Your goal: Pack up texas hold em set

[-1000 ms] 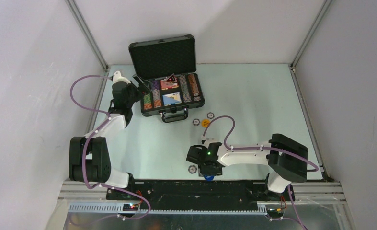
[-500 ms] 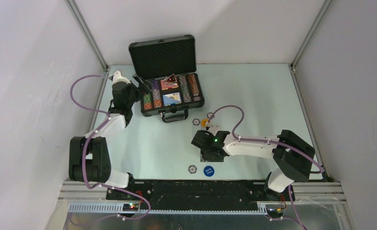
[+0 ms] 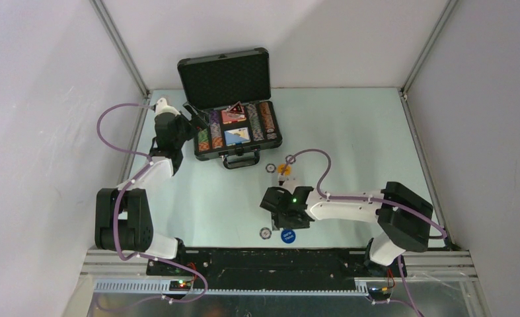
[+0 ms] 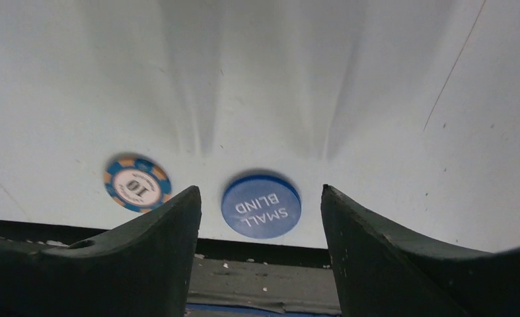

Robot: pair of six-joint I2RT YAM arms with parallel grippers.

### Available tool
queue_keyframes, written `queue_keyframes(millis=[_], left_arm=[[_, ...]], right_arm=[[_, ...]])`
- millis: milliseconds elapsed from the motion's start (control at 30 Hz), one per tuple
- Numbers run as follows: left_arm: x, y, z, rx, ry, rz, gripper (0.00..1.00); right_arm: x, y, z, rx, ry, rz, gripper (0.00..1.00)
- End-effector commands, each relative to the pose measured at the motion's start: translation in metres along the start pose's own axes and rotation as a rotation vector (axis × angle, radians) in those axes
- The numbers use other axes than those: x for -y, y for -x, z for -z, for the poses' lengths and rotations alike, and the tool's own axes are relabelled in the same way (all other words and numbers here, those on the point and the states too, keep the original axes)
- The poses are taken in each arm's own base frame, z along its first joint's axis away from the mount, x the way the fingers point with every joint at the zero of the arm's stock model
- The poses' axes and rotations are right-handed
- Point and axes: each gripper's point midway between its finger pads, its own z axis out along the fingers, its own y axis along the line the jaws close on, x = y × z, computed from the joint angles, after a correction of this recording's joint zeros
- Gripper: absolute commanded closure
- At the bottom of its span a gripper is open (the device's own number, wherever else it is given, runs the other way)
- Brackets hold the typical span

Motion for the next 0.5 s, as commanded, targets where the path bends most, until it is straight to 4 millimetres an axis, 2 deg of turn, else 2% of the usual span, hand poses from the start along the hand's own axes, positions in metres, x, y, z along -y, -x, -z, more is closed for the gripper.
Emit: queue_keyframes(millis=[0, 233, 467], left_arm=[[0.016, 0.019, -0.002, 0.04, -0.047, -0.005, 0.02], [0.016, 0.019, -0.002, 0.04, -0.045, -0.005, 0.02], [0.016, 0.018, -0.002, 0.036, -0.047, -0.005, 0.02]], right_arm=[[0.006, -0.023, -0.001, -0.042, -0.018, -0.035, 0.29], [0.002, -0.037, -0.007, -0.074, 0.005, -0.044, 0.29], [0.0, -0.038, -0.014, -0.076, 0.006, -0.042, 0.33]])
